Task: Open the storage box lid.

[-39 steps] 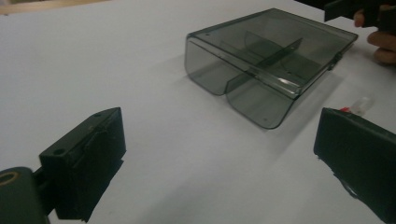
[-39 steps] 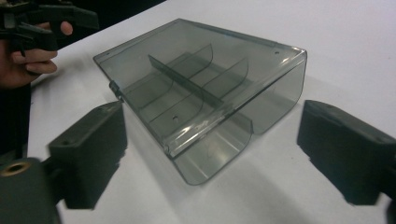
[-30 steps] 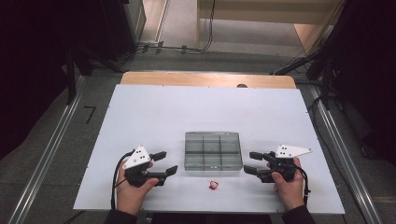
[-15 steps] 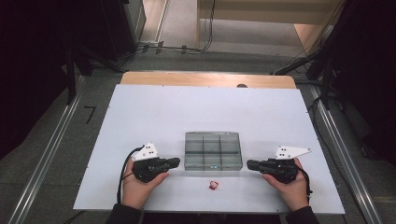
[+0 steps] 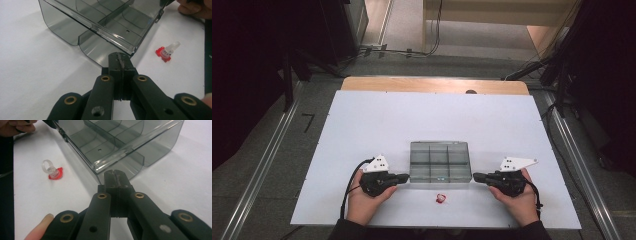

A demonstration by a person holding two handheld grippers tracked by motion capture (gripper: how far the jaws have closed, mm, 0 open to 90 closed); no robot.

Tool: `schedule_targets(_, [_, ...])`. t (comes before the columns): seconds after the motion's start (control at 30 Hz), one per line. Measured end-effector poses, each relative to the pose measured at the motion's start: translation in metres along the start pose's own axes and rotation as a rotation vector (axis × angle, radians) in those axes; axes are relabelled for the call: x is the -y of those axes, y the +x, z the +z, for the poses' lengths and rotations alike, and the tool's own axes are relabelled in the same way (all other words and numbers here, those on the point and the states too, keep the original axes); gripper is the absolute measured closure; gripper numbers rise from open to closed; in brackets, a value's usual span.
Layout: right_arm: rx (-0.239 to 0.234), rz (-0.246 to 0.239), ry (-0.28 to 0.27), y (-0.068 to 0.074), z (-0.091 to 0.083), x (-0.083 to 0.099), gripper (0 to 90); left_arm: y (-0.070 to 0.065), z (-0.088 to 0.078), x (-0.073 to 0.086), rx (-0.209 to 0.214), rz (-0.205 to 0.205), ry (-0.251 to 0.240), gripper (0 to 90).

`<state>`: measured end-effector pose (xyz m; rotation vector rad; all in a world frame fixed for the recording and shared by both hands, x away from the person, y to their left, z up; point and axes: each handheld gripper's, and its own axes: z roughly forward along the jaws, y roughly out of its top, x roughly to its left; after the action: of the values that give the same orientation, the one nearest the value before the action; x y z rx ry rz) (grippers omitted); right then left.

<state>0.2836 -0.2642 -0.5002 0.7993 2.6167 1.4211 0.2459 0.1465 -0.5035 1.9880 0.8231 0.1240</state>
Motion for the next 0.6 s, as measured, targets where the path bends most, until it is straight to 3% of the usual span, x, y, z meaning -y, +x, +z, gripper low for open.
schedule_targets(0.4, [0.003,-0.016,-0.012,0.0041,0.0001,-0.0024,88.1,-0.0016,-0.0025,0.0005,0.007,0.007,-0.006,90.0])
schedule_targets(0.6, [-0.004,-0.018,-0.018,0.0054,-0.0011,-0.0044,88.1,-0.0030,-0.0048,-0.0008,0.030,0.012,-0.035,90.0])
